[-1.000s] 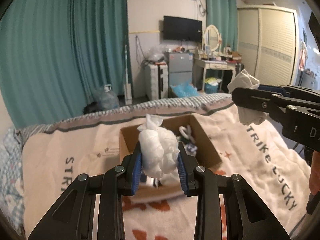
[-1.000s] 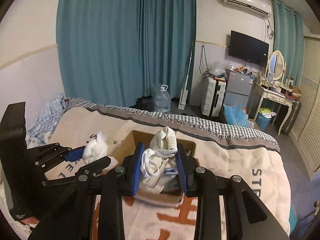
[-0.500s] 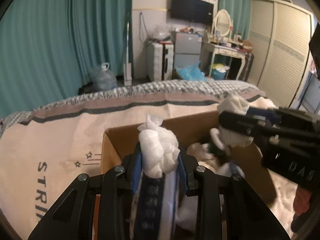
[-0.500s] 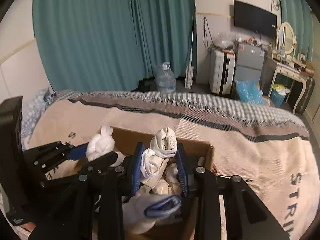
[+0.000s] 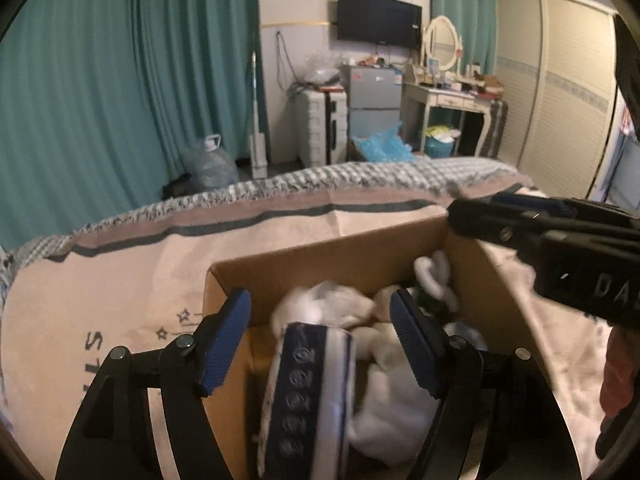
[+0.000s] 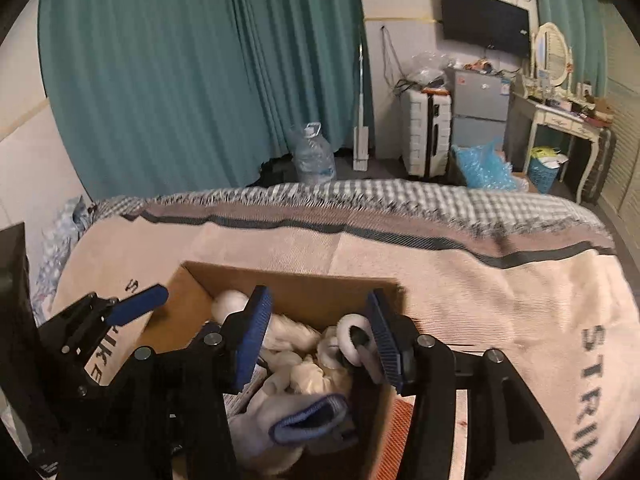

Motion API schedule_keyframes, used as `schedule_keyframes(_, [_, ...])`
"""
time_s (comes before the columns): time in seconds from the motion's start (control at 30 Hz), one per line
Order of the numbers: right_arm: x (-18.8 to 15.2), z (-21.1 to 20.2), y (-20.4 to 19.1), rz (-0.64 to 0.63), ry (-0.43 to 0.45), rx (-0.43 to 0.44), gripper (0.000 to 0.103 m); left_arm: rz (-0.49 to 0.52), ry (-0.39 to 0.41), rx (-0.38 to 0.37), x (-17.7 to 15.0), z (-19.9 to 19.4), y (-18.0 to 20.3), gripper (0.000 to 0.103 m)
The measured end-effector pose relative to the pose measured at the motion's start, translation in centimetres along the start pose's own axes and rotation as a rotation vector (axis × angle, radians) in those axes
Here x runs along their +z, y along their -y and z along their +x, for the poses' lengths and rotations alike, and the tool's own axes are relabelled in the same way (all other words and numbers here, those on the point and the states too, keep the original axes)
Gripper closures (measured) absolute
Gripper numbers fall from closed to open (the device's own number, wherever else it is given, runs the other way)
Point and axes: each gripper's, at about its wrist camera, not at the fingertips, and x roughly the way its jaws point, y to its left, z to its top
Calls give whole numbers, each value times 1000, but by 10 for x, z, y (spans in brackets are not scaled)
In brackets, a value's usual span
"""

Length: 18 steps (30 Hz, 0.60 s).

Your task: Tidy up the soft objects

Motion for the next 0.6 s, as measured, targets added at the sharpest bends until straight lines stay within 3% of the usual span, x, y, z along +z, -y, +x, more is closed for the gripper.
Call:
schedule_keyframes(0.17, [20,-80,-7,-11,69,-30,53,-30,65,2,21,-68,7,30])
schedule_keyframes(0.3, [35,-163,-24,-51,151,-57,52,-16,178,18,38,-150,20,30])
schedule_keyframes(0.4, [37,-230,-39,-75,224,-75,45,-8,267,40,45,-209,26,30])
schedule_keyframes(0.43, [36,-249,-43,-80,246,-81,44,-7,301,42,46,-232,29,28])
schedule_keyframes(0.5, [31,-290,-52,-85,291,-82,41,-8,363,45,45,-272,30,13])
schedule_keyframes(0.6, [16,-343,-65,-122,356,-91,20,-2,465,51,34,-323,32,11])
